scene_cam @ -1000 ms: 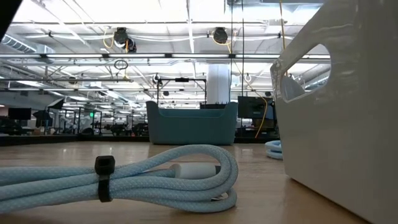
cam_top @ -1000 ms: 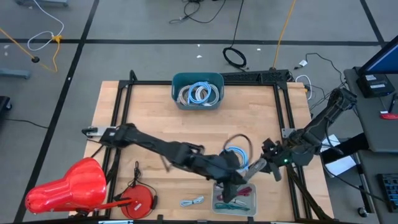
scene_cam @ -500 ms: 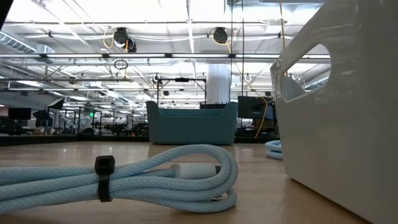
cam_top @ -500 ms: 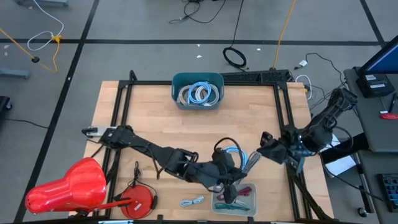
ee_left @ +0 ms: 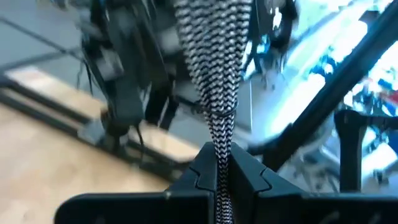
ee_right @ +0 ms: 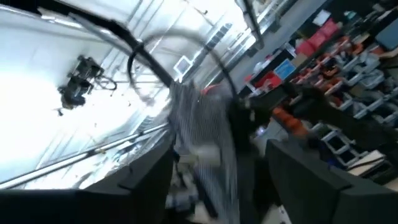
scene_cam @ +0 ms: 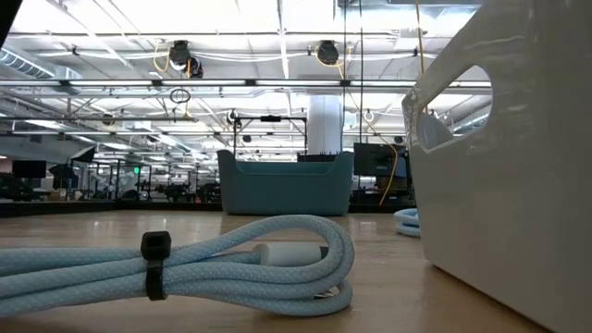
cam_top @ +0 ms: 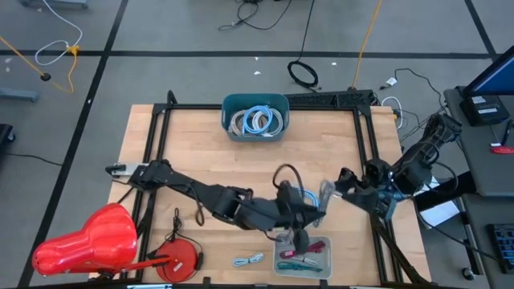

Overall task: Pick & Place USB Port
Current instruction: Put the white patterned charger cable into the gray bin

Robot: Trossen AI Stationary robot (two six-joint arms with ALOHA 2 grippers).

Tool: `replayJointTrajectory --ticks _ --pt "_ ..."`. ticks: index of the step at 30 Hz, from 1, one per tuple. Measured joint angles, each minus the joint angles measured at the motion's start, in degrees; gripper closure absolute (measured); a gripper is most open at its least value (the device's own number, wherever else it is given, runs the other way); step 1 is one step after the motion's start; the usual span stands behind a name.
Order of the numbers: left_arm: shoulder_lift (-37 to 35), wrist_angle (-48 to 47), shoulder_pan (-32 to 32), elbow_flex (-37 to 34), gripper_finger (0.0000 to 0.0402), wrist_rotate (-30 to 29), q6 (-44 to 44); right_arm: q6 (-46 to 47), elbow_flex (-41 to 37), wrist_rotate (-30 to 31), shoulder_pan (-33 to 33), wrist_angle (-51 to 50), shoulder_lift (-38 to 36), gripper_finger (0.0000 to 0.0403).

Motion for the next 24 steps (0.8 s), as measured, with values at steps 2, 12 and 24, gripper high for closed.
replayJointTrajectory --ticks 2,12,24 --pt "-1.08 1.82 0.04 0.0 0.039 -1.35 1.52 -0.09 -0.04 -0.44 0.05 -0.72 0.07 0.0144" --pt "-1.8 2.65 1.61 0.09 0.039 1.97 0.71 -0.28 -0.17 0.22 0.5 -1.42 0.24 0.0139" --pt "-1.46 -0.09 2.91 0.11 0.039 5.63 -3.1 -0.11 -0.17 0.27 0.46 -1.05 0.5 0.0159"
